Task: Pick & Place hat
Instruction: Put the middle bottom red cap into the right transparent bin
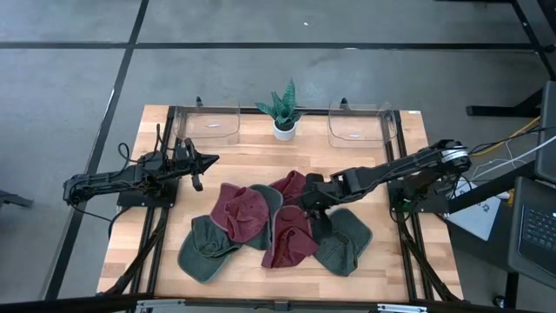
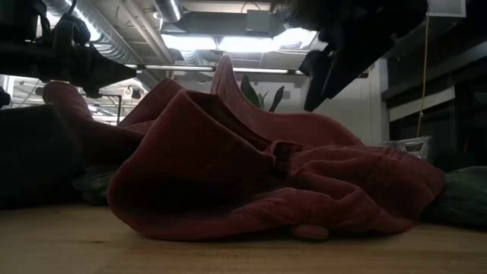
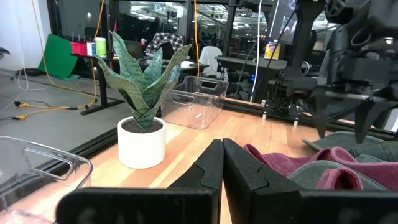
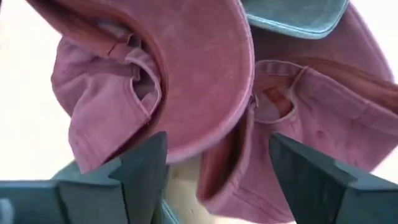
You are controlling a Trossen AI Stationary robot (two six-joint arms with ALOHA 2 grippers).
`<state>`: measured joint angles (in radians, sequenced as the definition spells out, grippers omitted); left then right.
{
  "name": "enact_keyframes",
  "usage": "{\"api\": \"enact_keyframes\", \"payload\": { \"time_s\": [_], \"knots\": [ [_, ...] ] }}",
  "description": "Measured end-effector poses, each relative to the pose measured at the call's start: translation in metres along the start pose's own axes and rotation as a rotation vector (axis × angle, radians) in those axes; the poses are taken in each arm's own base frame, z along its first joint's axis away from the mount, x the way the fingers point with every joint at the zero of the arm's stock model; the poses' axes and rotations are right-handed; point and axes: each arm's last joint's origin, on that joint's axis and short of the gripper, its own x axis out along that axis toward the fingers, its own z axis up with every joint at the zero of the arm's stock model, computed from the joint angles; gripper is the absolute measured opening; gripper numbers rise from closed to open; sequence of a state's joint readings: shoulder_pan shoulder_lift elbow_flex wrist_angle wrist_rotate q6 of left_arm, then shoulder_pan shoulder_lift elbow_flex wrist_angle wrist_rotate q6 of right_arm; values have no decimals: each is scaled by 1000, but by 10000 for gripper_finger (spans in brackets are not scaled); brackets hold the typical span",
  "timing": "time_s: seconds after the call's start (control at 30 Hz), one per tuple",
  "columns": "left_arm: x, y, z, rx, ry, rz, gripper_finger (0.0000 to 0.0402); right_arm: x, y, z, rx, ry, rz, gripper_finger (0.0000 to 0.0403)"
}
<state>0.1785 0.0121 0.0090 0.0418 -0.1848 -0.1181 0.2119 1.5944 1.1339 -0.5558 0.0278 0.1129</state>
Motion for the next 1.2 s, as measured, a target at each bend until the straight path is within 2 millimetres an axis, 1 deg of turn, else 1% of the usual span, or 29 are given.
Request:
{"api": "enact_keyframes", "payload": {
  "time_s": [0.2,0.33,0.47,0.57,0.63,0.7,0.8,1.07,1.13,1.2],
  "knots": [
    [0,0,0,0,0,0,4,17,-13,1,85,15,-18,266],
    [0,0,0,0,0,1,4,27,-24,0,191,39,-30,261],
    [0,0,0,0,0,0,4,37,-30,1,277,49,44,256],
    [0,0,0,0,0,0,4,41,-28,2,304,50,127,247],
    [0,0,0,0,0,0,4,42,-28,4,310,43,152,236],
    [0,0,0,0,1,0,4,43,-27,3,310,46,158,219],
    [0,0,0,0,0,0,4,43,-29,4,312,42,155,180],
    [0,0,0,0,1,1,4,43,-31,4,311,37,162,50],
    [0,0,0,0,0,0,4,41,-31,5,291,34,182,26],
    [0,0,0,0,1,0,4,38,-31,5,269,27,208,13]
  ]
}}
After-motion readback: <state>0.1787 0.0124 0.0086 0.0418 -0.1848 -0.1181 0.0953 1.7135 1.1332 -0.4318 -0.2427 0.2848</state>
